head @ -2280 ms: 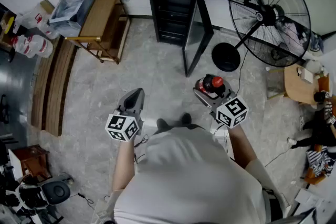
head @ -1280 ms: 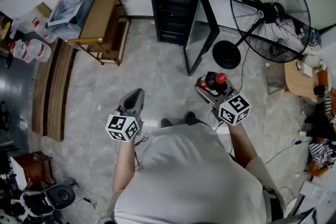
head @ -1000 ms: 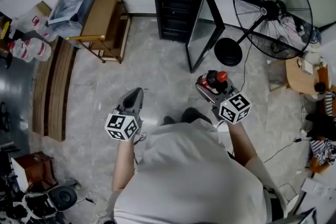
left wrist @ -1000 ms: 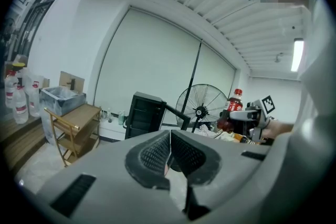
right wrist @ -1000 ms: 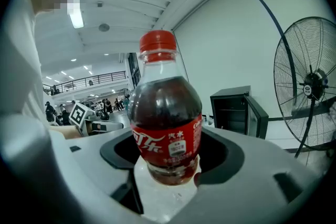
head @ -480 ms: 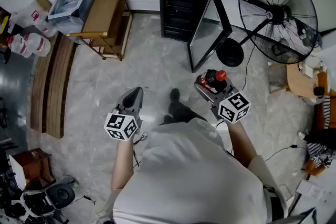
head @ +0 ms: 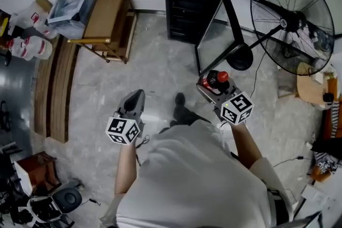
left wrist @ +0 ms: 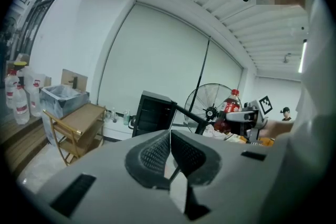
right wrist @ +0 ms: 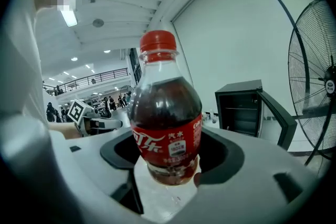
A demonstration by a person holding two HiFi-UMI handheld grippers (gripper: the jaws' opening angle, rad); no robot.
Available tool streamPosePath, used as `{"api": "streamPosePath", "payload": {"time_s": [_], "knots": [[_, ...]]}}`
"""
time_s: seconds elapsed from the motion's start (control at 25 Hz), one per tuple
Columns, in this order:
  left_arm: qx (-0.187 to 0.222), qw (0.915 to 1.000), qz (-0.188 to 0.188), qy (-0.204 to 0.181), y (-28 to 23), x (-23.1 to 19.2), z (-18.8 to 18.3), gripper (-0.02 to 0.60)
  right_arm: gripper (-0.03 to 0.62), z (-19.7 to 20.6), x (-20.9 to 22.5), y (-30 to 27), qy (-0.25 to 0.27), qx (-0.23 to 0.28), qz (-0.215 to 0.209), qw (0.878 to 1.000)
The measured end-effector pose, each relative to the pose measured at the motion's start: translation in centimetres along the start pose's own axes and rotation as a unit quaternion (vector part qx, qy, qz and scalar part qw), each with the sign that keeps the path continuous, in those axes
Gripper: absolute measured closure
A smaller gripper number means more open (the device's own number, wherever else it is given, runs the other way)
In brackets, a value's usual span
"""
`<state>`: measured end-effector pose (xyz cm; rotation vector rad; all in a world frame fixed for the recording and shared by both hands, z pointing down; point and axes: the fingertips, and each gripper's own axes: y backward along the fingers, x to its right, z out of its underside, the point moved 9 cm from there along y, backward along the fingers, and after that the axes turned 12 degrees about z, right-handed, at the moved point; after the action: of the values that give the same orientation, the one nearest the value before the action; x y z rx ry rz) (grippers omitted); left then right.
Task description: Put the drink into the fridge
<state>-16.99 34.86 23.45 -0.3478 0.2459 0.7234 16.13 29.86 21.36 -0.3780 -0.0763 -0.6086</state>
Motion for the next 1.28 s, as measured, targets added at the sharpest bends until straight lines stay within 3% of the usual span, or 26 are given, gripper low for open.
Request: {"api": "streamPosePath", "payload": {"time_s": [0.4,0.68,1.0,1.28], "knots": [[-0.022,0.9992,0.033,-0.009,-11.2,-4.4,-4.1,0.572,0.286,-1.9,7.7,-7.4,-0.007,-0.019,0.001,1.0],[-0.032,0.9984,0.045,-0.014,-16.1,-5.8,-6.6,0.572,0.286,-2.3,11.7,-9.8,-0.03,-0.018,0.014,0.999],[-0.054,0.9962,0.066,-0.015,-19.6,-9.1,-7.7,0.572,0.286,-2.3,13.5,-12.0,-0.043,-0.026,0.042,0.998],[-0.08,0.9897,0.117,-0.023,-21.4,-14.7,-9.4,0.572,0.286,-2.8,12.1,-15.5,-0.057,-0.032,0.092,0.994]]}}
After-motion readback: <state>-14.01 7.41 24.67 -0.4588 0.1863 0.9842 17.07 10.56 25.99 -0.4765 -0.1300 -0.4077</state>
